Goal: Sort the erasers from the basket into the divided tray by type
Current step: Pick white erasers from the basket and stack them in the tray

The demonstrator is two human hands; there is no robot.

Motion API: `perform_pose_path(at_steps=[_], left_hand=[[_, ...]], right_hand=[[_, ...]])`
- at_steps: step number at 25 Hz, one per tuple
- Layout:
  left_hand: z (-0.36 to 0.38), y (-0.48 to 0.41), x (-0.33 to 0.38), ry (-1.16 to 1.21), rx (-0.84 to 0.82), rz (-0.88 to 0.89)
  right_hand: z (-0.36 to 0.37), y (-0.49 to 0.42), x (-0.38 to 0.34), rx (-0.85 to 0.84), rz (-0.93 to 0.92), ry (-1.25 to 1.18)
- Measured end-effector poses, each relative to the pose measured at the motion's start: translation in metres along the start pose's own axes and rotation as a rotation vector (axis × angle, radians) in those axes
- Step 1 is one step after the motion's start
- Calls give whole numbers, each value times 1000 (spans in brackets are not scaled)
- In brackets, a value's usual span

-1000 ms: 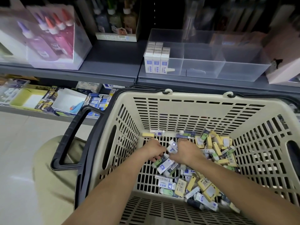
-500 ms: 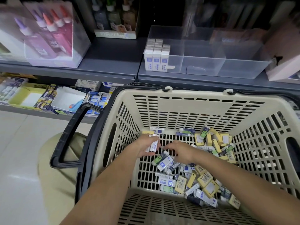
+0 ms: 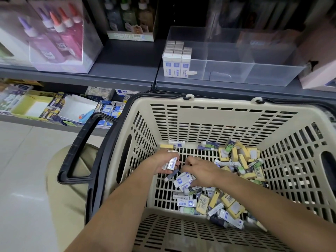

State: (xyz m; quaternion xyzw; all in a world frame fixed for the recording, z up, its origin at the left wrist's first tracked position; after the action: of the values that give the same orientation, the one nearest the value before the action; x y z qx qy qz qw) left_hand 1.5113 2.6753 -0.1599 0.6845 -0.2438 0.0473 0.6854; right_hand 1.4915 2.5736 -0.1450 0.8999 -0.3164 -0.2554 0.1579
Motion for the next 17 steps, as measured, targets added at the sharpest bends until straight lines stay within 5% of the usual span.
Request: perform_pose_path(at_steps=[7, 13, 17], left_hand=[[2, 2, 3, -45, 6, 5], [42, 23, -5, -44, -403, -134], [50, 37, 6, 19, -516, -101]], right_hand=[[-25, 13, 12, 76, 38, -70], [-74, 28, 7, 317, -21, -271], [-89, 48, 22, 440, 85, -404]])
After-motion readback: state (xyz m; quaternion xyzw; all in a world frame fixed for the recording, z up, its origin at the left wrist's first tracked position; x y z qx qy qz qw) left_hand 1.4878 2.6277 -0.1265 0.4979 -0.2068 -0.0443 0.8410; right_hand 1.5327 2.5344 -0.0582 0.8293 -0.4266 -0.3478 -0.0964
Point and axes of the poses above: each hand's wrist, its own y-axis away from the middle knuckle, its own z-axis out of the palm, x = y × z, the point moved 10 cm from there along -y, towards the middle knuckle, and after that the axes turned 10 degrees about -z, right-handed, at the moved point
